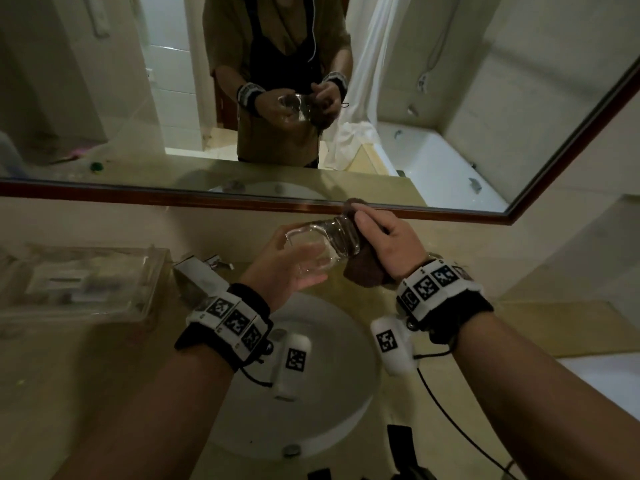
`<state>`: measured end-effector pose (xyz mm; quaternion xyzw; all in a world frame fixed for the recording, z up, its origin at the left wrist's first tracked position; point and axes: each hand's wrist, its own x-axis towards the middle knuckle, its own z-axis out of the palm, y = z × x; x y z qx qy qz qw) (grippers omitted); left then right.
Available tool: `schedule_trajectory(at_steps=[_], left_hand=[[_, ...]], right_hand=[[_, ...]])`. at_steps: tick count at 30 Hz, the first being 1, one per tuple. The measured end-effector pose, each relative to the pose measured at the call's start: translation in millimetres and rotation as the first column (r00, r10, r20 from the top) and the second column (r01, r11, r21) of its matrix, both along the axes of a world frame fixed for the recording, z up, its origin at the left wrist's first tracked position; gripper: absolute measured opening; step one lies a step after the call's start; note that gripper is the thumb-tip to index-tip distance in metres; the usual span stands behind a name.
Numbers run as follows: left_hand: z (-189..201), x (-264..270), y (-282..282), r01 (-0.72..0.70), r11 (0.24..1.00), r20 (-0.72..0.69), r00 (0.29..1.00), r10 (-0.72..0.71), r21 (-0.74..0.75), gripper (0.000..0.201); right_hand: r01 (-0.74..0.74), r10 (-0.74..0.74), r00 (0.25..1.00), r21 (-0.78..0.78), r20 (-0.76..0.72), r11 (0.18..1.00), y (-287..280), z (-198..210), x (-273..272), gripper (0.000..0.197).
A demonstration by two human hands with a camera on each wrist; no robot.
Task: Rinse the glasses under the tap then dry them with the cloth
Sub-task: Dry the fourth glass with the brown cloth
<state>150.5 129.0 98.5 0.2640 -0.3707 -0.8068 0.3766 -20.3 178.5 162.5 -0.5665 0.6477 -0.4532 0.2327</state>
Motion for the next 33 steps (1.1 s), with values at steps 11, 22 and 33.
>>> schedule_trajectory(at_steps=[11,22,33], left_hand=[[3.8,7.4,5.1,0.063,0.997,-0.038,0.997,-0.065,-0.032,0.046],[4.2,12.6,-2.4,-0.150,0.987,0.058,0.987,0.153,-0.050,0.060],[7.6,17.1,-10.2,-0.092,0.995,0.006,0.996,0.092,-0.029,0.045]], right_hand=[[0.022,-0.015,0.989,0.044,-0.149,0.999,-2.0,13.3,5.4,0.023],[-0.010,-0.011,0.984,-0.118,-0.179,0.993,-9.1,-1.0,15.5,0.019],[-0.082,0.061,0.968,-0.077,-0.244,0.994,-21.0,-12.0,12.9,0.049]])
